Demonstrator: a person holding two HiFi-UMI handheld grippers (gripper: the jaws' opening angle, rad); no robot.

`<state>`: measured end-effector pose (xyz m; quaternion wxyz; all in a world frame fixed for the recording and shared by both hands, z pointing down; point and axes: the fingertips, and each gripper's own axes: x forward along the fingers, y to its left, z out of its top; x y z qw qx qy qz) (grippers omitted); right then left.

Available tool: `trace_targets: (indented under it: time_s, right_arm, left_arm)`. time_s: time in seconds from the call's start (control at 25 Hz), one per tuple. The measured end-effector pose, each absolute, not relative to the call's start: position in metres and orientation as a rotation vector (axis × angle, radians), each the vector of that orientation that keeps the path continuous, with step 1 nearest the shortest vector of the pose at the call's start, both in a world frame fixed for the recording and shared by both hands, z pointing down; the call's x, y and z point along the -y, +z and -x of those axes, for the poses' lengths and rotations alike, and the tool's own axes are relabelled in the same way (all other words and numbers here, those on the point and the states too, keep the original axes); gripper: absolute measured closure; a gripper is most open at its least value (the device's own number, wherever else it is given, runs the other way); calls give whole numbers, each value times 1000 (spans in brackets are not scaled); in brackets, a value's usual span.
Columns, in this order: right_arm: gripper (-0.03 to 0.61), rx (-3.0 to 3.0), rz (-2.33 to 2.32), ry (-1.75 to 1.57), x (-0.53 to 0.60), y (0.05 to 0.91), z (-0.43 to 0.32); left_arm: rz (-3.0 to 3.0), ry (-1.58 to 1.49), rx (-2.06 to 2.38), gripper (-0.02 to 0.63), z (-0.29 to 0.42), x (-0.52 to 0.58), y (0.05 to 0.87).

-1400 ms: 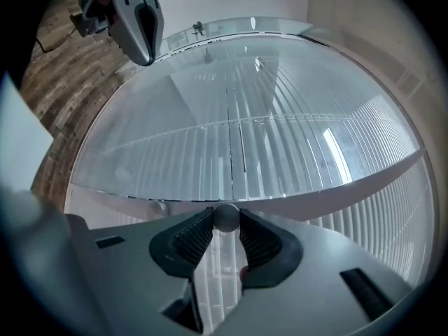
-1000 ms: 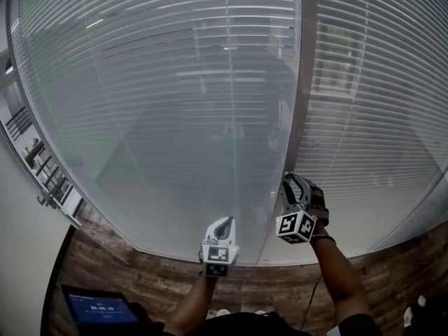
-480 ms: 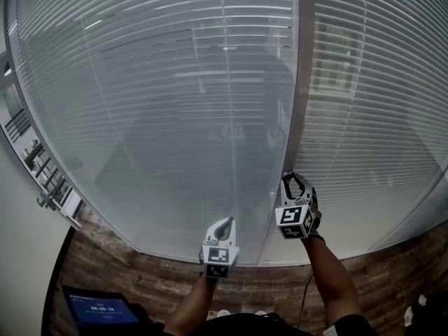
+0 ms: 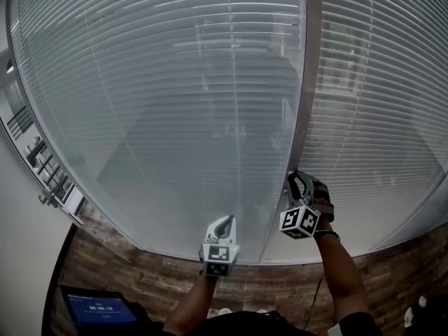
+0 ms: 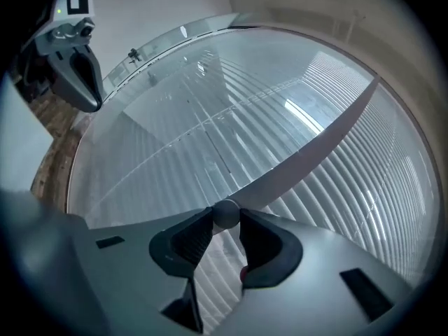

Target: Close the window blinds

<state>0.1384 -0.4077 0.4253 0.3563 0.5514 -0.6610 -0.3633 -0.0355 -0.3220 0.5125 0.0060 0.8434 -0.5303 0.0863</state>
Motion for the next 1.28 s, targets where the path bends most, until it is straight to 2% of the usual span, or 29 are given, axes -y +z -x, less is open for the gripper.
trace_targets:
  time_s: [0.64, 1.2, 1.24, 1.28]
  right_arm:
    - [451, 1559, -1307, -1042, 410, 431, -142]
    - [453, 2187, -1842, -464, 345, 425, -129]
    - [477, 2203, -1879, -437, 339, 425, -129]
    - [528, 2211, -1916, -416, 334, 426, -130]
  left_arm:
    - [-2611, 267, 1663, 620, 47, 322, 514]
    - [-2659, 193, 1662, 620, 64, 321, 511]
    - [-2658, 178, 1658, 620, 63, 319, 509]
    - [-2656, 160, 1656, 620, 62, 317, 506]
